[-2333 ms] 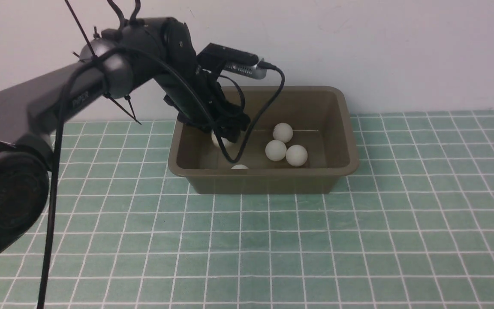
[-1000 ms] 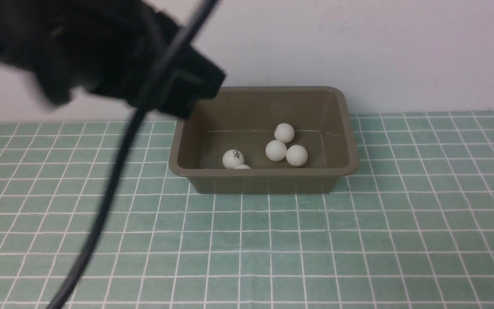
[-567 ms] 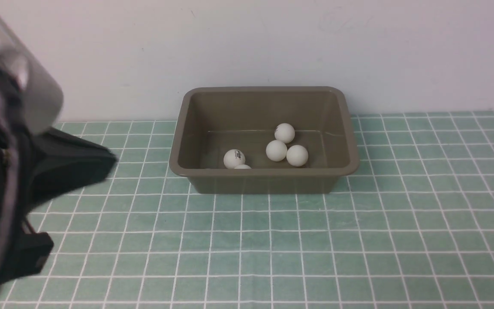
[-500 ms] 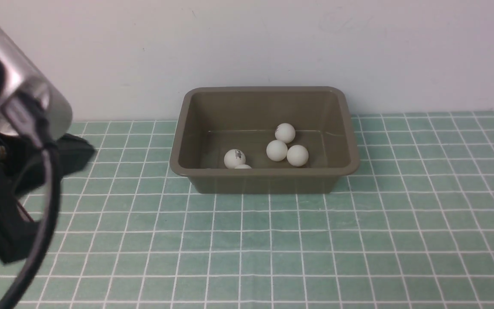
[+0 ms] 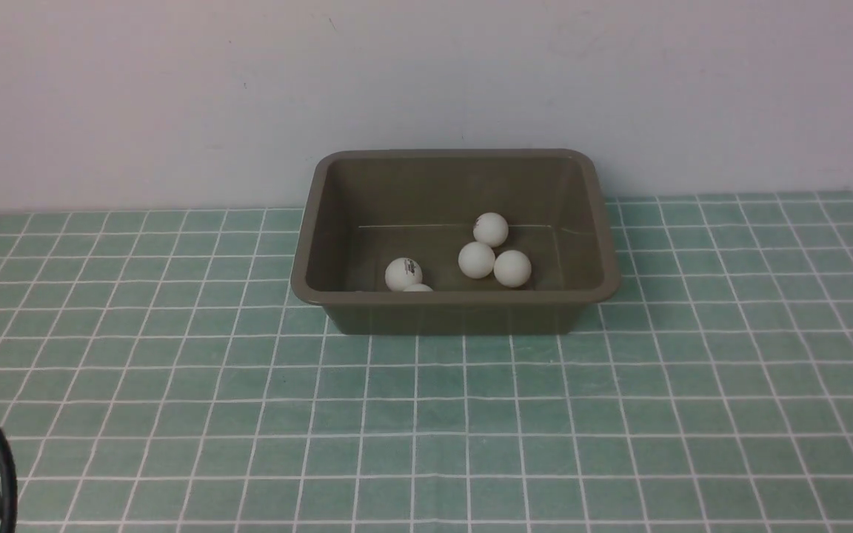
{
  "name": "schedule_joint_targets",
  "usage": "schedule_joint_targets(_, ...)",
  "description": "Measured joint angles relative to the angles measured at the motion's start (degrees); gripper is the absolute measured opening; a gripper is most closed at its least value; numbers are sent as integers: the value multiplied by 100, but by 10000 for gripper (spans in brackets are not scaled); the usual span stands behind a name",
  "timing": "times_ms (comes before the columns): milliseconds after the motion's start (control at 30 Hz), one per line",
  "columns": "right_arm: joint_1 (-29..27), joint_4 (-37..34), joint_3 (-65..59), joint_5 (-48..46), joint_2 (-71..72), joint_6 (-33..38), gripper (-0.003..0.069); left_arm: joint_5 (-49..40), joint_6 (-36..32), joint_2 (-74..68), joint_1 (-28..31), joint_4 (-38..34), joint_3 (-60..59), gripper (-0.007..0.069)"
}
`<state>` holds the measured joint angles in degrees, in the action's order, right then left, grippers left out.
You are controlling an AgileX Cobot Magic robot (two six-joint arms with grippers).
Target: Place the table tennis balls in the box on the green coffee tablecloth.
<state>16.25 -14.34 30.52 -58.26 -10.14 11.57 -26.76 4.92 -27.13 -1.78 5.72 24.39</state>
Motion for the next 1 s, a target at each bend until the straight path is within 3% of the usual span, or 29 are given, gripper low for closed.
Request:
schedule_joint_targets(367, 0, -6, 0, -5, 0, 0, 1, 48, 82, 2709, 50, 3, -1930, -4)
schedule_joint_targets(1000, 0, 0, -5, -156, 0, 0, 1, 243, 82, 2776, 52, 3, -2543, -4)
